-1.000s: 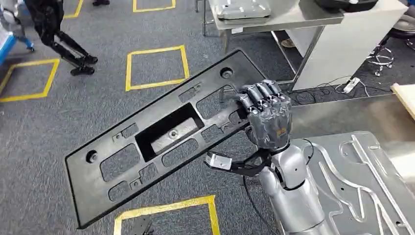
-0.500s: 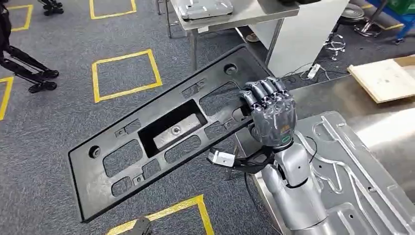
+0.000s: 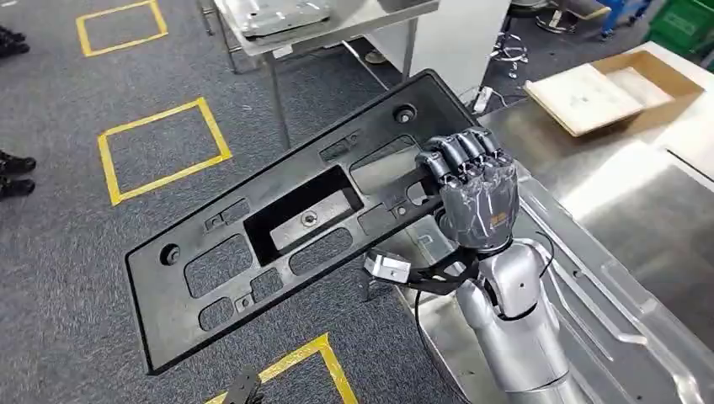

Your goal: Take the parts from the cabinet and place them on the table.

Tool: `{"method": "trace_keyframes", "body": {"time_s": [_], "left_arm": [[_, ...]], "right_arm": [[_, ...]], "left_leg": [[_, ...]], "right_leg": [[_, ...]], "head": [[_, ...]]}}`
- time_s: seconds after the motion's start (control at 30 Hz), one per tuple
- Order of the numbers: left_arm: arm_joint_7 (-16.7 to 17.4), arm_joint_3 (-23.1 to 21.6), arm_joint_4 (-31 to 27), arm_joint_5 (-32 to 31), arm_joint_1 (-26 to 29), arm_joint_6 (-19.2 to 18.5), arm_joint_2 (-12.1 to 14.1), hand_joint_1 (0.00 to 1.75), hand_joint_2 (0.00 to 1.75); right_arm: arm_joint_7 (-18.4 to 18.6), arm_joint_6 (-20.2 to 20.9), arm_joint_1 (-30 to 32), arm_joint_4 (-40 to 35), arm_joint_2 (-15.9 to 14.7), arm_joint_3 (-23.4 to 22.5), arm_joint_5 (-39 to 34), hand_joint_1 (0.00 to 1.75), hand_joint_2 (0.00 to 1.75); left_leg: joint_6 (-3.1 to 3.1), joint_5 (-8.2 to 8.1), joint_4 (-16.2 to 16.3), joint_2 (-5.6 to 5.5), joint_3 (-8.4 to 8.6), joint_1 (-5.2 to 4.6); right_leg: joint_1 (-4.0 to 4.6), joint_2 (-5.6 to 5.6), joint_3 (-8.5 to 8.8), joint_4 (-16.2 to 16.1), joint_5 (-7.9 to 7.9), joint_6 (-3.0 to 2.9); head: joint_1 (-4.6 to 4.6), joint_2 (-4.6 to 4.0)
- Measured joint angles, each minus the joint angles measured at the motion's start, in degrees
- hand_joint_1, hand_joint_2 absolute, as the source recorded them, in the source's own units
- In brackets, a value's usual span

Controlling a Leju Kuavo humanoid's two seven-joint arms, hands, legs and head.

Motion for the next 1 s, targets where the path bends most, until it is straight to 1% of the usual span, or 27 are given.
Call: {"method": "trace_keyframes", "body": {"time_s": [0.03,0.1,0.13,0.17,0.2,0.23,0.27,0.3,0.33,0.4,0.43,0.47,0.5,0.53,0.57,0.6,0.63,0.67,0.7,0.73,0.77,0.8,0.83,0.87,0.93,0.97,1.0], "left_arm": [[0.00,0.00,0.00,0.02,0.02,0.00,0.00,0.00,1.75],[0.04,0.00,0.00,-0.02,0.36,0.02,0.02,0.00,1.75],[0.11,0.00,0.00,0.00,0.49,0.02,0.02,0.00,1.75],[0.17,0.00,0.00,0.02,0.53,0.04,0.02,0.00,1.75],[0.20,-0.02,0.00,0.02,0.49,0.04,0.02,0.00,1.75],[0.17,-0.04,0.00,0.02,0.39,0.04,0.04,0.00,1.75],[0.17,-0.07,0.00,0.02,0.29,0.04,0.07,0.00,1.75],[0.17,-0.07,0.00,0.02,0.27,0.04,0.09,0.00,1.75],[0.17,-0.09,0.00,0.02,0.26,0.04,0.13,0.00,1.75],[0.22,-0.11,0.00,0.02,0.27,0.04,0.13,0.00,1.75],[0.20,-0.11,0.00,0.02,0.29,0.04,0.13,0.00,1.75],[0.20,-0.13,0.00,0.02,0.23,0.04,0.06,0.00,1.75],[0.20,-0.20,-0.02,0.02,0.00,0.07,-0.05,0.00,1.75],[0.15,-0.22,-0.02,0.04,-0.12,0.07,-0.07,0.00,1.75],[0.17,-0.28,-0.02,0.04,-0.03,0.07,-0.07,0.00,1.75],[0.20,-0.35,-0.02,0.04,0.10,0.07,-0.04,0.00,1.75],[0.20,-0.35,-0.02,0.04,0.32,0.09,0.00,0.00,1.75],[0.20,-0.35,-0.02,0.09,0.41,0.11,0.07,0.00,1.75],[0.20,-0.35,-0.02,0.11,0.40,0.11,0.07,0.00,1.75],[0.20,-0.39,-0.02,0.11,0.32,0.09,0.07,0.00,1.75],[0.20,-0.46,-0.02,0.11,0.21,0.09,0.07,0.00,1.75],[0.20,-0.50,-0.02,0.13,0.13,0.09,0.07,0.00,1.75],[0.17,-0.50,-0.02,0.15,0.11,0.11,0.07,0.00,1.75],[0.17,-0.50,-0.02,0.15,0.08,0.09,0.07,0.00,1.75],[-0.02,-0.52,-0.02,0.13,0.08,0.09,0.07,0.00,1.75],[-0.35,-0.57,-0.02,0.11,-0.01,0.02,0.07,0.00,1.75],[-0.74,-0.61,-0.02,0.09,-0.12,-0.11,0.09,0.00,1.75]], "right_arm": [[0.02,0.02,-0.16,0.02,0.00,0.00,0.02,1.75,1.75],[0.00,0.02,-0.05,0.04,0.02,0.00,0.02,1.75,1.75],[0.00,0.02,0.02,0.04,0.00,0.00,0.07,1.75,1.75],[-0.02,0.02,0.07,0.07,0.00,0.00,0.13,1.75,1.75],[-0.02,0.02,0.08,0.07,0.00,0.00,0.13,1.75,1.75],[-0.04,0.02,0.06,0.04,0.02,0.00,0.13,1.75,1.75],[-0.04,0.02,0.02,0.04,0.00,0.00,0.13,1.75,1.75],[-0.04,0.02,0.04,0.04,0.00,0.00,0.13,1.75,1.75],[-0.04,0.04,-0.12,0.04,0.00,0.00,0.15,1.75,1.75],[-0.09,0.04,0.00,0.02,0.02,0.00,0.17,1.75,1.75],[-0.07,0.02,0.06,0.02,0.00,-0.02,0.20,1.75,1.75],[-0.09,0.02,0.00,0.02,0.00,-0.04,0.20,1.75,1.75],[-0.13,0.02,0.18,0.00,0.00,-0.04,0.20,1.75,1.75],[-0.13,0.02,0.02,-0.09,-0.04,-0.11,0.20,1.75,1.75],[-0.13,0.02,-0.07,-0.13,-0.02,-0.11,0.20,1.75,1.75],[-0.13,0.02,-0.02,-0.11,-0.02,-0.11,0.20,1.75,1.75],[-0.13,0.02,0.09,-0.11,-0.04,-0.11,0.20,1.75,1.75],[-0.13,0.02,0.15,-0.09,-0.07,-0.11,0.20,1.75,1.75],[-0.13,0.02,0.17,-0.09,-0.07,-0.11,0.20,1.75,1.75],[-0.20,0.02,0.17,-0.09,-0.07,-0.11,0.20,1.75,1.75],[-0.20,0.02,0.11,-0.13,-0.07,-0.11,0.15,1.75,1.75],[-0.26,0.02,0.00,-0.20,-0.07,-0.13,0.11,1.75,1.75],[-0.31,0.02,-0.14,-0.26,-0.07,-0.13,0.11,1.75,1.75],[-0.35,0.02,-0.25,-0.33,-0.04,-0.13,0.09,1.75,1.75],[-0.35,0.02,-0.22,-0.35,-0.09,-0.18,-0.04,1.75,1.75],[-0.42,0.02,-0.21,-0.46,-0.09,-0.17,-0.04,1.75,1.75],[-0.48,0.02,-0.12,-0.55,-0.09,-0.17,-0.04,1.75,1.75]], "left_leg": [[-0.07,-2.32,3.51,-1.57,-1.41,0.16],[-0.38,-6.42,12.79,-2.61,-5.58,0.15],[-0.45,-7.02,15.73,-2.69,-7.04,0.15],[-0.40,-6.15,15.94,-2.69,-7.34,0.15],[-0.29,-4.11,13.62,-2.77,-6.42,0.16],[-0.14,-1.44,9.38,-2.95,-4.56,0.16],[0.07,1.39,4.02,-3.85,-2.14,0.24],[0.41,1.95,0.32,-6.60,-0.71,0.46],[0.41,1.51,-0.68,-7.85,-0.19,0.58],[0.64,1.56,-0.45,-6.98,-0.33,0.22],[0.93,1.74,-0.54,-6.41,-0.28,0.12],[1.56,2.20,-1.29,-5.76,-0.13,0.69],[2.00,2.56,-1.77,-4.87,0.11,0.78],[2.39,2.72,-2.03,-4.24,0.14,0.70],[2.53,2.71,-2.02,-3.52,0.07,0.53],[2.54,2.70,-1.98,-2.81,0.03,0.43],[2.60,2.66,-1.95,-1.87,-0.05,0.37],[2.60,2.62,-1.84,-1.08,-0.13,0.37],[2.56,2.54,-1.69,-0.34,-0.23,0.37],[2.49,2.40,-1.55,0.31,-0.23,0.37],[2.41,2.19,-1.38,0.91,-0.15,0.38],[2.15,2.00,-1.24,1.42,0.01,0.30],[1.84,1.80,-1.08,1.83,0.03,-0.13],[1.55,1.69,-1.04,2.33,0.05,-0.31],[1.05,1.69,-1.28,3.70,0.38,-0.37],[0.62,1.52,-1.29,4.46,0.61,-0.41],[0.20,0.74,-0.82,3.48,0.38,-0.17]], "right_leg": [[-0.03,0.39,-0.09,0.03,0.12,-0.25],[0.11,1.83,-0.18,0.12,0.14,-0.37],[0.17,2.55,-0.30,0.27,0.14,-0.37],[0.18,3.38,-0.38,0.46,0.13,-0.37],[0.18,4.12,-0.42,0.62,0.12,-0.36],[0.16,4.92,-0.42,0.75,0.09,-0.32],[0.15,5.70,-0.42,0.91,0.04,-0.22],[0.01,6.22,-0.57,1.09,-0.02,-0.09],[0.27,7.02,-1.04,1.40,0.09,0.33],[-0.18,8.06,-1.56,1.13,0.59,1.14],[-0.34,8.68,-1.59,0.82,0.88,1.59],[0.15,9.25,-1.71,0.72,1.08,2.04],[0.05,7.10,-1.95,1.54,0.28,1.97],[0.31,4.06,-2.96,3.92,-1.60,2.08],[0.24,2.57,-4.86,8.11,-3.95,2.23],[0.13,1.90,-6.76,12.30,-5.86,2.39],[0.02,1.57,-8.56,16.18,-7.24,2.52],[-0.01,1.41,-9.15,17.49,-7.18,2.59],[-0.06,1.24,-8.47,16.28,-5.91,2.66],[-0.08,0.91,-6.60,12.89,-3.78,2.62],[-0.04,0.00,-3.64,7.75,-1.30,2.46],[0.17,-2.14,-0.90,3.12,0.35,2.11],[0.97,-4.96,-0.02,1.07,-0.74,1.71],[1.12,-3.92,-0.29,0.92,-0.38,1.21],[1.28,-2.54,-0.65,0.98,-0.35,0.91],[0.94,-1.65,-0.57,0.55,-0.03,0.38],[0.50,-1.16,-0.23,0.14,0.24,0.08]], "head": [[-0.09,0.00],[-0.04,0.00],[-0.04,0.00],[-0.04,0.00],[-0.04,0.00],[-0.04,0.00],[-0.04,0.00],[-0.02,0.00],[-0.02,0.00],[-0.04,0.00],[-0.04,0.00],[-0.02,0.00],[-0.04,0.00],[0.35,0.00],[0.28,0.00],[0.26,0.00],[0.28,0.00],[0.26,0.00],[0.28,0.00],[0.28,0.00],[0.28,0.00],[0.28,0.00],[0.28,0.00],[0.22,0.00],[0.22,0.00],[0.24,0.00],[0.22,0.00]]}}
